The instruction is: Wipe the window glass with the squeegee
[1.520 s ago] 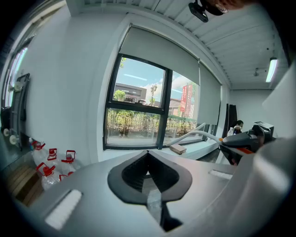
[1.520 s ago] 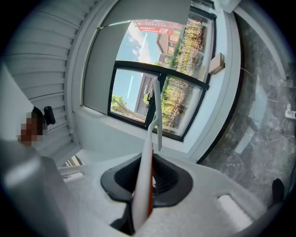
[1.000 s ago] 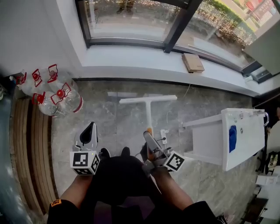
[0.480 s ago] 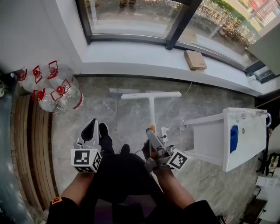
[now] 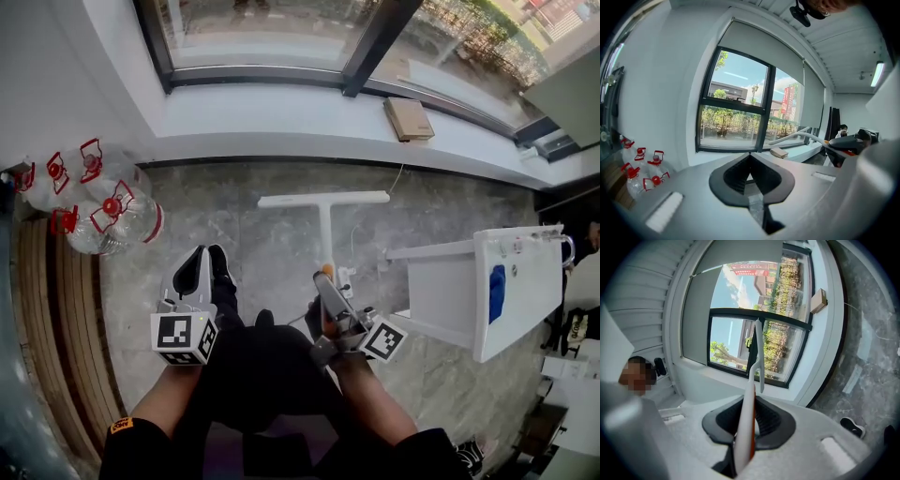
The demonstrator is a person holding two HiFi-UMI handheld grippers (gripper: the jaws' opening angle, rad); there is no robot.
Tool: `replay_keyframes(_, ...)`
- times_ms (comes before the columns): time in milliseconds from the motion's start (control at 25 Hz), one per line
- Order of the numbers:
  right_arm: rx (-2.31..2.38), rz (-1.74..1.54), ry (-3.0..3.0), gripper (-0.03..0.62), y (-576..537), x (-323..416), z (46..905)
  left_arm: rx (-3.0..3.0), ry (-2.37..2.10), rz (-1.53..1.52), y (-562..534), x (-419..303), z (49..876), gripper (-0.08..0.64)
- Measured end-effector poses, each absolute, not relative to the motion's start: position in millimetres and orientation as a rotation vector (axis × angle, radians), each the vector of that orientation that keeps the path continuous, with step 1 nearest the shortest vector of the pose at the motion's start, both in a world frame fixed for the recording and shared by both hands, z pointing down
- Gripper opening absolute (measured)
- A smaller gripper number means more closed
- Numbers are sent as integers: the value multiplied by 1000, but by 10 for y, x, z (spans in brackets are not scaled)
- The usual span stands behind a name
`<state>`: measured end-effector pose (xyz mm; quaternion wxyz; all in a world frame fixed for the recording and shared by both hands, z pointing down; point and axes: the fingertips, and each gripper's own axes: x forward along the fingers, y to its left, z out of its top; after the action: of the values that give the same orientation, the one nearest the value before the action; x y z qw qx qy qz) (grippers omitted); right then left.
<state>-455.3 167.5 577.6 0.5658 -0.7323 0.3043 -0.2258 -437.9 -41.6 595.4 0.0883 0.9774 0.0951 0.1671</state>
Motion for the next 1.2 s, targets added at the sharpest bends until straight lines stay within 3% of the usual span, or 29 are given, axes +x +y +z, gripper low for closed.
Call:
replay_keyframes(640,-1802,-570,692,40,437,-2713,5620,2856,297,463,-1684,-2483,5904,14)
replay_keyframes(1200,-1759,-578,823,40,-270,-1468,5536,2881,130,461,-2349,-1742,5882,14)
